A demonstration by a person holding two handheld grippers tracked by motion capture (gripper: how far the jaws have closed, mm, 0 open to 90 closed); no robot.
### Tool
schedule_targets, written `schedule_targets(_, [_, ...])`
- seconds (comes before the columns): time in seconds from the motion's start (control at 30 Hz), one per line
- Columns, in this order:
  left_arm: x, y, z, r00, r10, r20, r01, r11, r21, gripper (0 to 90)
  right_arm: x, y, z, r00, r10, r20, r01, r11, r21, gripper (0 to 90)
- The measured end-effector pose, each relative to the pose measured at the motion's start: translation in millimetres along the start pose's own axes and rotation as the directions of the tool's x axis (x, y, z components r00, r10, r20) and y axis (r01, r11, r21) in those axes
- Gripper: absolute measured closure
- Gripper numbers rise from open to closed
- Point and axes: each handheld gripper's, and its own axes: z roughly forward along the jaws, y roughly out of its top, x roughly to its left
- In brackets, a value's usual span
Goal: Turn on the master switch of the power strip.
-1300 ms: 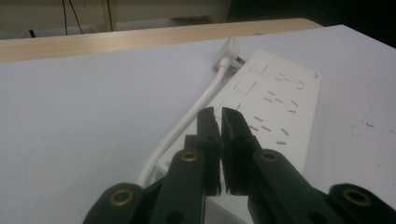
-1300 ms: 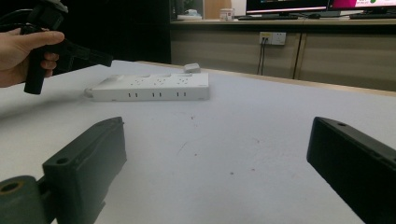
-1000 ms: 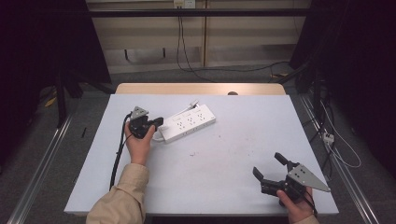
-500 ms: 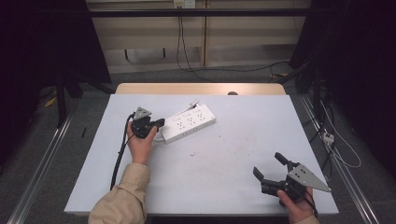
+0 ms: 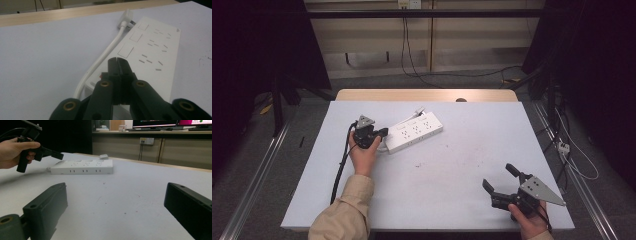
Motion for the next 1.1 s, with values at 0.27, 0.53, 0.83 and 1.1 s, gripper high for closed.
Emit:
schedule_targets(0.27, [0.5,-1.1,1.4,1.0,-0.001,-0.006,0.001,1.0,0.005,90.0,0.1,0.0,-0.2,1.0,0.0,0.0,0.0,1.0,-0.001,4.3])
schedule_targets(0.53, [0.9,-2.0,2.5,1.0,0.004,-0.009,-0.003,0.9999,0.012,90.0,0.0,0.0,-0.1,1.0,-0.001,-0.001,0.001,1.0,-0.001,4.3])
schedule_targets(0.83, [0.1,-2.8,4.3,0.9998,0.021,-0.008,-0.021,0.9996,0.018,90.0,-0.5,-0.2,-0.2,1.0,0.001,-0.001,-0.001,1.0,-0.001,4.2])
schedule_targets(1.1, [0.2,-3.7,5.2,0.9996,0.024,-0.015,-0.024,0.9995,0.02,90.0,-1.0,-0.2,-0.7,1.0,0.001,-0.002,-0.001,1.0,-0.001,4.1])
